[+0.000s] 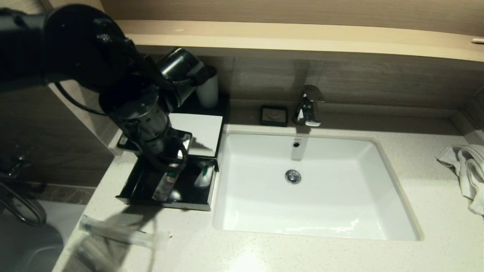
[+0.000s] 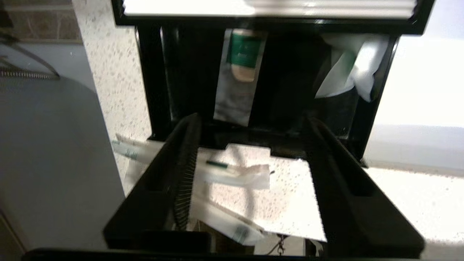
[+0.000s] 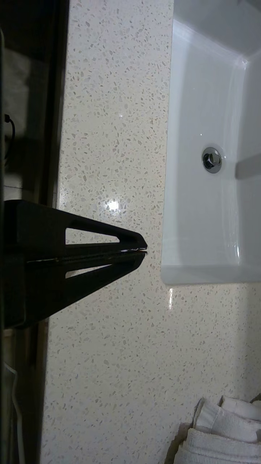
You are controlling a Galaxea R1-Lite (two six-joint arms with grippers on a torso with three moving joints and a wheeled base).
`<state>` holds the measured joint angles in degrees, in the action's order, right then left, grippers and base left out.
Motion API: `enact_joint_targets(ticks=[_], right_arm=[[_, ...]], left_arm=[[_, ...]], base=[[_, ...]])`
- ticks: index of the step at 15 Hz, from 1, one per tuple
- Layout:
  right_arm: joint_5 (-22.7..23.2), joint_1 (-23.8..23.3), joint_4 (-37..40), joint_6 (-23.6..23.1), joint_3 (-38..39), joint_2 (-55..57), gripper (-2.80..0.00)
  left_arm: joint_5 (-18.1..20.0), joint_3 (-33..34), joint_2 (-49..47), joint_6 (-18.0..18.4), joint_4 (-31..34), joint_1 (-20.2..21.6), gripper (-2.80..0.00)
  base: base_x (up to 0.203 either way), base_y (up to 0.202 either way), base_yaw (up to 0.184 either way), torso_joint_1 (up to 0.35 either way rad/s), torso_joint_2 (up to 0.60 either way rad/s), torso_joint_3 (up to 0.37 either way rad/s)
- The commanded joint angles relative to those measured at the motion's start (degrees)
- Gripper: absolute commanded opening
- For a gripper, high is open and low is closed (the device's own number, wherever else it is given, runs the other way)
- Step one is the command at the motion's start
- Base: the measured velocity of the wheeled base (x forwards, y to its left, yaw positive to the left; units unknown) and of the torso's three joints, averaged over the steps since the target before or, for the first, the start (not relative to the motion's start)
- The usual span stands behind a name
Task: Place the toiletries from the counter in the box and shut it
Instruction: Place the bathroom toiletry into the drawer, then pick up the bathroom toiletry
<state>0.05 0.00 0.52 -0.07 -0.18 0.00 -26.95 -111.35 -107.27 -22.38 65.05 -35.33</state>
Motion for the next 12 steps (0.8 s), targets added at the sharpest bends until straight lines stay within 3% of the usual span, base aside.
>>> enact_joint_targets(ticks=[1,3,5,8,12], right_arm=[[0.04,0.00,0.00,-0.01,0.01,0.00,-2.80],[0.04,0.00,0.00,-0.01,0.01,0.00,-2.80],[0.04,0.00,0.00,-0.01,0.01,0.00,-2.80],[0.04,0.00,0.00,-0.01,0.01,0.00,-2.80],[0.04,0.00,0.00,-0.01,0.01,0.00,-2.80]], left_arm=[[1.42,0.08,2.17,-3.34,4.21,0.00,-2.80],[4.68,0.16,3.80,-6.85,8.77,0.47,-2.80],[5.52,1.39,5.03,-9.16,11.49,0.82,-2.80],[6.52,5.62,7.95,-9.59,11.75,1.61,-2.80],[13.48,14.70,14.86,-10.02,11.69,2.46,-2.80]], base=[[0.000,0.000,0.000,0.000,0.00,0.000],[0.000,0.000,0.000,0.000,0.00,0.000],[0.000,0.000,0.000,0.000,0.00,0.000],[0.000,0.000,0.000,0.000,0.00,0.000],[0.000,0.000,0.000,0.000,0.00,0.000]])
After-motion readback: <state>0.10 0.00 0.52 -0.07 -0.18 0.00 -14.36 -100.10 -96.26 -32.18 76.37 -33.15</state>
